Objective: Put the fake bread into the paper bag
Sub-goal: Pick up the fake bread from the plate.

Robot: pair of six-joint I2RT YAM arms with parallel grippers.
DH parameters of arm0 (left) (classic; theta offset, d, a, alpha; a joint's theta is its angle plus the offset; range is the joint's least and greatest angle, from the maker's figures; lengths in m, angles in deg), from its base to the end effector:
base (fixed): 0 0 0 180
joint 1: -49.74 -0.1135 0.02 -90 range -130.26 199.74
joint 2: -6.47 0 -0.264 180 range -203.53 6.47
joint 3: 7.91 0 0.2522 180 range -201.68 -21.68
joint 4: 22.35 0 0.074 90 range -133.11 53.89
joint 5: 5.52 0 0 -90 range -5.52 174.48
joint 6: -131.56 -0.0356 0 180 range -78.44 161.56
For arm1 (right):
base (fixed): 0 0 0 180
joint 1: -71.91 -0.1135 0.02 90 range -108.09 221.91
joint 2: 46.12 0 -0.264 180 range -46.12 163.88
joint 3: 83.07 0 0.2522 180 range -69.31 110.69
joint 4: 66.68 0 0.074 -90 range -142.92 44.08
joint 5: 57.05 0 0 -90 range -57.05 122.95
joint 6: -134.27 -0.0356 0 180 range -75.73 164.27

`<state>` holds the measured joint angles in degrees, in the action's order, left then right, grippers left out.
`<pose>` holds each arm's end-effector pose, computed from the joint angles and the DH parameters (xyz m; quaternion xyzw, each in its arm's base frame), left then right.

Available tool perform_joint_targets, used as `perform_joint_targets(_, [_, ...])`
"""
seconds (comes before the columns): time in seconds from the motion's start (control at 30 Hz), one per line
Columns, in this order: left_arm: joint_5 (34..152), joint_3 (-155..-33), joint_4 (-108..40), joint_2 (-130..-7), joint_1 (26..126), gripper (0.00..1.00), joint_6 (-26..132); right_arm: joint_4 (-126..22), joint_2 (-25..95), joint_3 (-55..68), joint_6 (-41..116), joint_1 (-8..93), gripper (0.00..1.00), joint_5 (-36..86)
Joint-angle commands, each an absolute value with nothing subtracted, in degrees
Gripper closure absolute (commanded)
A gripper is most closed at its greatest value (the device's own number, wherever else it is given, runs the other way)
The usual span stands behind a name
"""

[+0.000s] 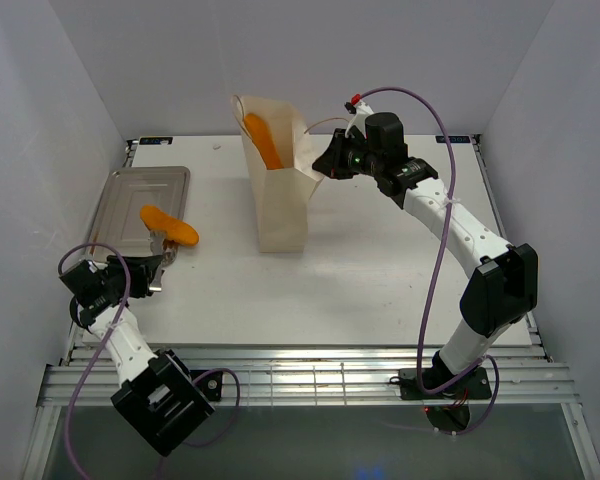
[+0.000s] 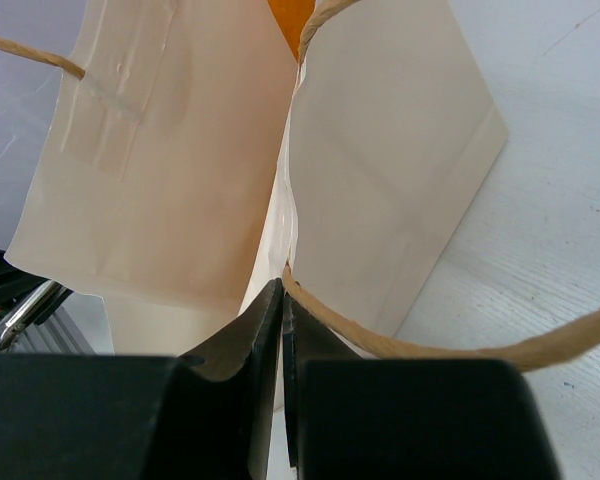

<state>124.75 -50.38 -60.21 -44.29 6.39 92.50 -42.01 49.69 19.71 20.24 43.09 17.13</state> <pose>0.1413 0.1018 0.2087 -0.5511 0.6866 -0.3418 0.3287 0.3459 0.2014 0.3738 -0.1145 0.7957 0.3595 0.4738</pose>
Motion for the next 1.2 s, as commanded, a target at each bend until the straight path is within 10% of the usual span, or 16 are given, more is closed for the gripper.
perform_joint_targets(0.0, [125.9,-50.2,-56.9,-45.0,6.1,0.49,93.2,-41.6,47.7,18.7,20.5,43.5,0.92,16.4])
perform_joint_targets(1.17, [129.1,-45.8,-40.4,-53.9,6.1,0.48,97.8,-42.2,48.4,19.1,19.4,43.6,0.92,16.5])
